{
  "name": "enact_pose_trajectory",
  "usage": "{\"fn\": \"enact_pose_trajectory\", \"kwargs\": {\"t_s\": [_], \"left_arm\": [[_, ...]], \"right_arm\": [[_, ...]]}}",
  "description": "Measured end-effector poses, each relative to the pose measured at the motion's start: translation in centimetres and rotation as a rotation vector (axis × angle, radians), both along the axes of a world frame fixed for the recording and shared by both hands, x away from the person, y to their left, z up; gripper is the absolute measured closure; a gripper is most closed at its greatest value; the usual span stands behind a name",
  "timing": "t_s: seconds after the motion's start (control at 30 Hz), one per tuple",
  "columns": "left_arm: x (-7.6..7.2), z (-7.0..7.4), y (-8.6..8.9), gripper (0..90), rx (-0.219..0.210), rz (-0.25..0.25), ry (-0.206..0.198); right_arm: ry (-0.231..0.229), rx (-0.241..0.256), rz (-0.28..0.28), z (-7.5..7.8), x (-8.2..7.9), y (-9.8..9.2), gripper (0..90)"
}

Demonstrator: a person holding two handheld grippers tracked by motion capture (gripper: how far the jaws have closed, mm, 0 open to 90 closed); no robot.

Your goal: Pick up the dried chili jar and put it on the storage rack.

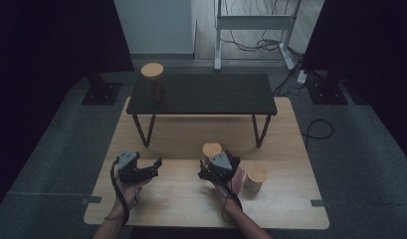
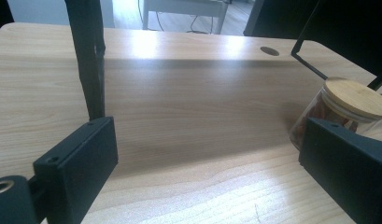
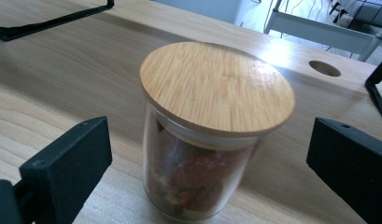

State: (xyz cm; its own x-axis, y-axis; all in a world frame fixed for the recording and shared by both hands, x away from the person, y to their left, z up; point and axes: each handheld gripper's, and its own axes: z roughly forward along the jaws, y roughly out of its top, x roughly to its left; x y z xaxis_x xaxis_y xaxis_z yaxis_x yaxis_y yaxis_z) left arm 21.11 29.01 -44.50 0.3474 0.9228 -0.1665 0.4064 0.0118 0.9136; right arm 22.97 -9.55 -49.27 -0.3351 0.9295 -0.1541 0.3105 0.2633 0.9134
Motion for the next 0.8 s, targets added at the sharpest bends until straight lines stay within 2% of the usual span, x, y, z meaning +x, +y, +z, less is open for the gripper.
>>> {"fn": "enact_pose_trajectory", "kwargs": {"t_s": [0.4, 0.8], "left_arm": [[0.0, 0.1, 0.1, 4.1, 0.0, 0.003, -0.002], [-0.1, 0.1, 0.1, 4.1, 0.001, 0.006, -0.003]], "right_arm": [[0.012, -0.012, 0.016, -0.1, 1.0, 0.0, 1.5], [0.025, -0.02, 0.046, 0.1, 1.4, -0.2, 7.3]]}}
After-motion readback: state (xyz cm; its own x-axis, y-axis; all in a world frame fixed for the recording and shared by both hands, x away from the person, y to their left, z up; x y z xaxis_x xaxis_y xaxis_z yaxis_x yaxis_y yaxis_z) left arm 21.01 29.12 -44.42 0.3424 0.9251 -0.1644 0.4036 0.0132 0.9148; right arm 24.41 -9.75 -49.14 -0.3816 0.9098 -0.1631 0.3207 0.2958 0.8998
